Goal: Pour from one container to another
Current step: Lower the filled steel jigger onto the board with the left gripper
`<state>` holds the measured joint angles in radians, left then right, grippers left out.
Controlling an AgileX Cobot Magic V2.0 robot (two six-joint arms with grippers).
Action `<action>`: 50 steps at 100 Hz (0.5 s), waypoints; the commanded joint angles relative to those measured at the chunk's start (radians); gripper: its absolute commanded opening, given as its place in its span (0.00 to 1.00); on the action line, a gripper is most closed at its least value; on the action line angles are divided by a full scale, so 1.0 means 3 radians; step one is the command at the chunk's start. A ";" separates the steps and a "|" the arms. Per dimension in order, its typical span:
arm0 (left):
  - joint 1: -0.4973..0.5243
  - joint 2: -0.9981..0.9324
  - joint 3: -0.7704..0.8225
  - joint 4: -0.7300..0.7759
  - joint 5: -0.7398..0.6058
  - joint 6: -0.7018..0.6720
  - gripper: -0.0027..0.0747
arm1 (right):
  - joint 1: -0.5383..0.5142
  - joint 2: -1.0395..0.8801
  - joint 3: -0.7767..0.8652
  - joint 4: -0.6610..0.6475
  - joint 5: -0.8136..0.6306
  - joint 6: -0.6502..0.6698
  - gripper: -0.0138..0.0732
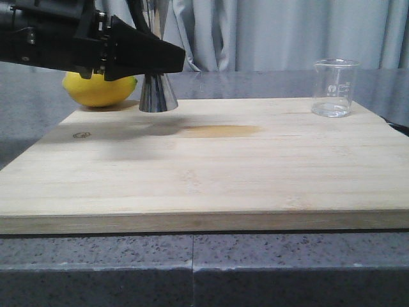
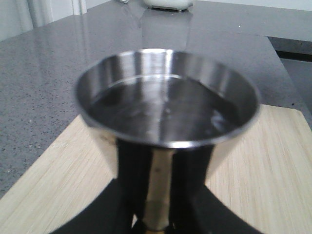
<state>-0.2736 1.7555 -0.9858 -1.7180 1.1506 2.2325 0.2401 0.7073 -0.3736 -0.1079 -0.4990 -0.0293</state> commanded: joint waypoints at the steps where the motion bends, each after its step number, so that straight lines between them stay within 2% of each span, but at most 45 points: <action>1: 0.0008 -0.0130 -0.0067 -0.0196 0.0392 0.0006 0.11 | -0.0009 -0.0023 -0.0080 -0.0001 -0.0228 0.0005 0.77; 50: 0.0008 -0.0130 0.0038 -0.0218 0.0392 0.0093 0.11 | -0.0009 -0.0023 -0.0080 -0.0001 -0.0228 0.0005 0.77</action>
<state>-0.2736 1.7555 -0.9550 -1.7134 1.1506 2.2526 0.2401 0.7073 -0.3736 -0.1079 -0.4990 -0.0277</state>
